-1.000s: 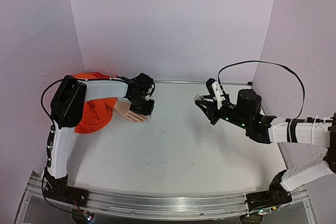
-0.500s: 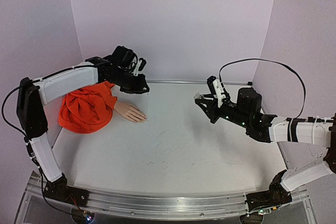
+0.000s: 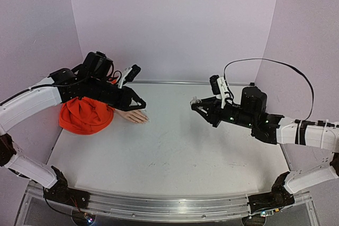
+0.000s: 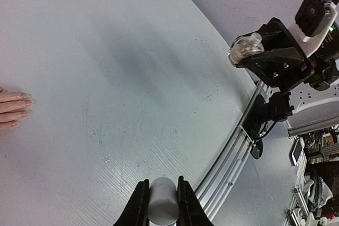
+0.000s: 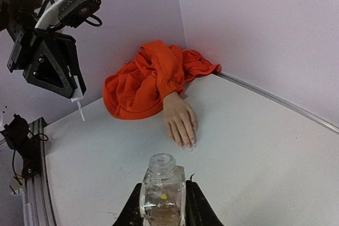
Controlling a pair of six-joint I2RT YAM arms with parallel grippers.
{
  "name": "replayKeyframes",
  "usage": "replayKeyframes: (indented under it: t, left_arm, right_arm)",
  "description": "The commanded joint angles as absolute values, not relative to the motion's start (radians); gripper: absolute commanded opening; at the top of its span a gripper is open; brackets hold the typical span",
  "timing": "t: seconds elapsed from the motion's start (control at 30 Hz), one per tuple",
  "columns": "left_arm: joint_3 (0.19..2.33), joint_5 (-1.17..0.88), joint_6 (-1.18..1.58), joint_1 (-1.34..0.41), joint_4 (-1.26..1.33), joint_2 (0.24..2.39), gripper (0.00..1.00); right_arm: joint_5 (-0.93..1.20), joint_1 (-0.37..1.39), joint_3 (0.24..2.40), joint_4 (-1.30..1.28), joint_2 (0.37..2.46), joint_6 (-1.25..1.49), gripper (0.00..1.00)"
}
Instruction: Paint the nails
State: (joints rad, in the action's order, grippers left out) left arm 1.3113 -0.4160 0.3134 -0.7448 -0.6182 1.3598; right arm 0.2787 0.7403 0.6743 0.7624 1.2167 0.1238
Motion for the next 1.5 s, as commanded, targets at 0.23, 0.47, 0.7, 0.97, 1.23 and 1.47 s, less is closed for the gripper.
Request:
replayKeyframes:
  t: [0.23, 0.47, 0.7, 0.97, 1.23, 1.47]
  left_arm:
    - [1.286, -0.425, 0.301, -0.780, -0.598, 1.178, 0.00]
    - [1.291, -0.423, 0.305, -0.788, -0.598, 1.131, 0.00]
    - [1.267, -0.415, 0.317, -0.795, -0.598, 1.125, 0.00]
    - [1.267, -0.421, 0.314, -0.796, -0.604, 1.132, 0.00]
    - [1.259, -0.417, 0.311, -0.800, -0.605, 1.137, 0.00]
    - [1.256, -0.415, 0.308, -0.804, -0.607, 1.144, 0.00]
  right_arm:
    - [0.274, 1.007, 0.830, 0.913, 1.413, 0.175, 0.00]
    - [0.260, 1.092, 0.959, 0.964, 1.567, 0.142, 0.00]
    - [0.163, 1.118, 0.991, 1.011, 1.608, 0.139, 0.00]
    - [0.155, 1.118, 1.003, 1.028, 1.631, 0.136, 0.00]
    - [0.158, 1.119, 1.006, 1.046, 1.635, 0.126, 0.00]
    - [0.182, 1.120, 1.024, 1.044, 1.651, 0.121, 0.00]
